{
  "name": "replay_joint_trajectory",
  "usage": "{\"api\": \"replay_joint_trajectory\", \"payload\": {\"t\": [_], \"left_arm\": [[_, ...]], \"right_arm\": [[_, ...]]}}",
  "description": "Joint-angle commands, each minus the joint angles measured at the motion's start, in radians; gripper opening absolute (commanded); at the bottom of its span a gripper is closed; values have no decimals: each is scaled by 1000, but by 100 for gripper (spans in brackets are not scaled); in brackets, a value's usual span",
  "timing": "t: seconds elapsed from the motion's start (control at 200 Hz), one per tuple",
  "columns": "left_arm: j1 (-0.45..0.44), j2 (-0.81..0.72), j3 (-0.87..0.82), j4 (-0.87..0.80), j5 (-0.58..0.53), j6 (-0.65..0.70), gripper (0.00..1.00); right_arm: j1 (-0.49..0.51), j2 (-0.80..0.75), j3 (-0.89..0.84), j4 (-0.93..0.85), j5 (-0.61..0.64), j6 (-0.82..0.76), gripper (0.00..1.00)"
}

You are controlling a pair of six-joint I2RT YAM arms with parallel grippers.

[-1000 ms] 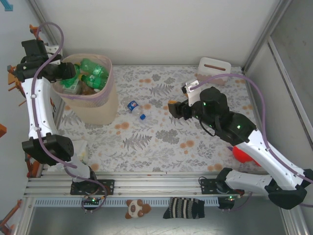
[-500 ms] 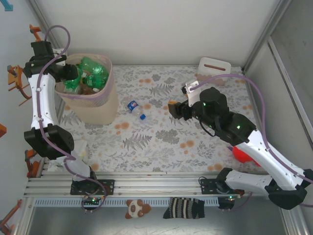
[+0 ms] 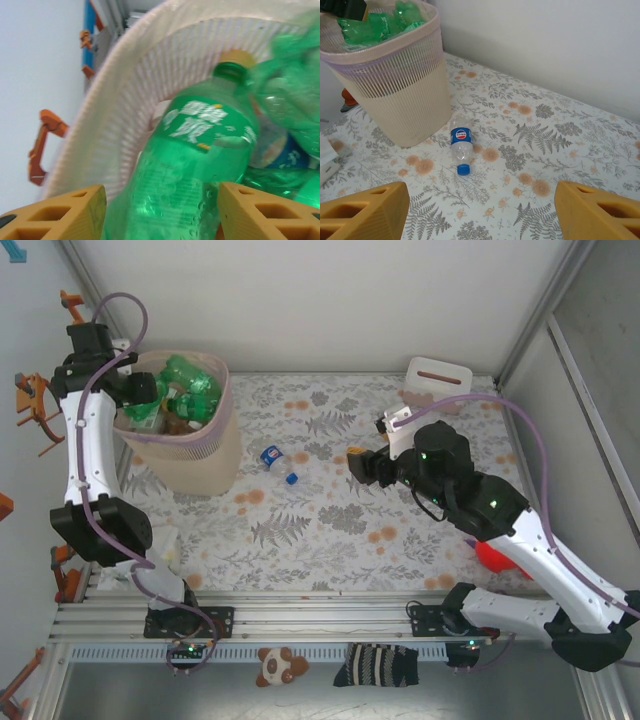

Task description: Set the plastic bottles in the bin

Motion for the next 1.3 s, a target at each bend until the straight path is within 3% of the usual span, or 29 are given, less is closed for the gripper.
{"api": "replay_joint_trajectory", "payload": {"t": [0.0, 0.245, 0.451, 0.716, 0.906, 1.112, 1.292], "left_arm": [[12, -28, 21, -67, -97, -2, 66], [-15, -75, 77, -72, 34, -12, 69], [-44, -75, 53, -103, 154, -34, 51], [-206, -197, -54, -44, 244, -143, 54], [-405, -275, -154, 61, 188, -267, 55], [-625, -272, -225, 165, 22, -370, 54], [-744, -212, -289, 232, -119, -475, 54]], "right_arm": [[-5, -16, -2, 31, -3, -2, 75], [-6, -15, -3, 35, -5, 4, 75], [-5, -15, -3, 35, -5, 6, 75], [-5, -10, -1, 35, 0, 8, 75], [-5, -15, 2, 32, 11, 4, 75], [-5, -35, 4, 23, 25, -2, 75], [-5, -59, -3, 15, 35, 1, 75]]}}
